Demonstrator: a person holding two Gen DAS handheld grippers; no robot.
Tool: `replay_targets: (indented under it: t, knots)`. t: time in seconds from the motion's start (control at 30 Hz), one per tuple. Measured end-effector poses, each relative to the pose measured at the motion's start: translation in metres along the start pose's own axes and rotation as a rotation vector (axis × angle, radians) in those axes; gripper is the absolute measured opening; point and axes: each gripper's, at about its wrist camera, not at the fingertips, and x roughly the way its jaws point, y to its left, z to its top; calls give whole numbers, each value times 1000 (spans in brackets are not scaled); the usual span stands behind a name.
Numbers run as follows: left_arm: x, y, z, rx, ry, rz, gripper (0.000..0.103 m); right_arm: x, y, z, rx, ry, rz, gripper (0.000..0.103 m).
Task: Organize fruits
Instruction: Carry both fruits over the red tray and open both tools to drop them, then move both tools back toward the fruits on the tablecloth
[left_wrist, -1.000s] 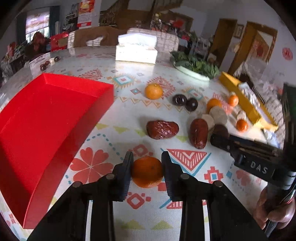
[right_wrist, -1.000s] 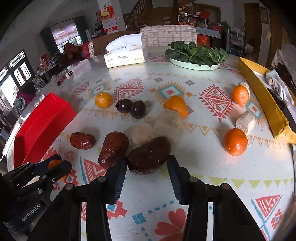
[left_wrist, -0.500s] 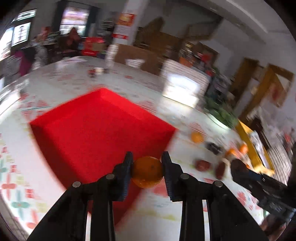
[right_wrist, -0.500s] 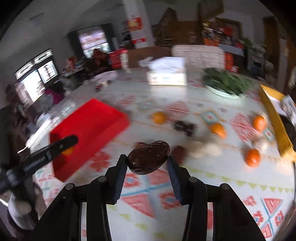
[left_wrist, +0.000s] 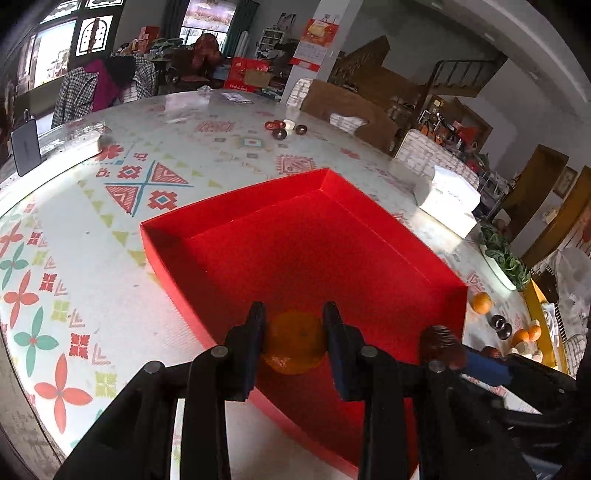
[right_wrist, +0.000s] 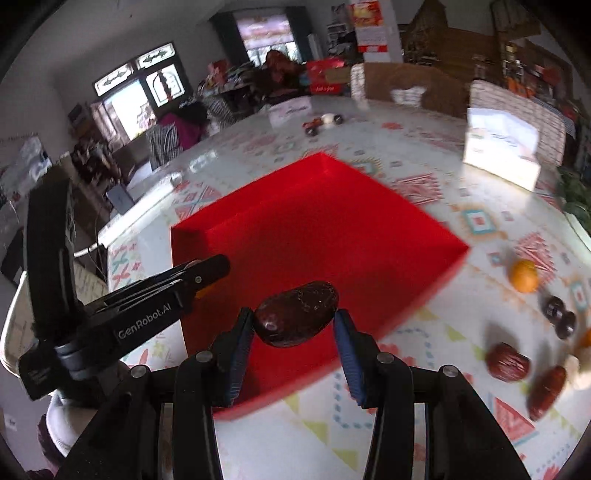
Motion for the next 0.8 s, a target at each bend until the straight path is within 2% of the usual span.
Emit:
replay_targets:
  t: [0.13,0.23,0.3,0.4,0.53,0.63,0.8]
  knots:
    - [3,-2,0,17,9,-6,32,19,10,0,-24,24,-19,49]
    - [1,1,0,0,6,-33,36,26,12,0,-20,27,-32,49]
    - [-5,2,1,-6,-7,-36,46,29,13,0,-22,27,-37,50]
    - [-16,3,3,-12,-28,-39,54,28,17,0,-34,17,-54,52]
    - [-29,-1,3,-17,-48,-35,59,14,15,-1,-28,-15,-47,53]
    - [-40,-8,3,-8,-61,-36,59,-3,9,-7,-9,-49,-42,59]
    - [-56,-31,-2,29,-76,-55,63,-41,-19,-26,60,-102,-45,59]
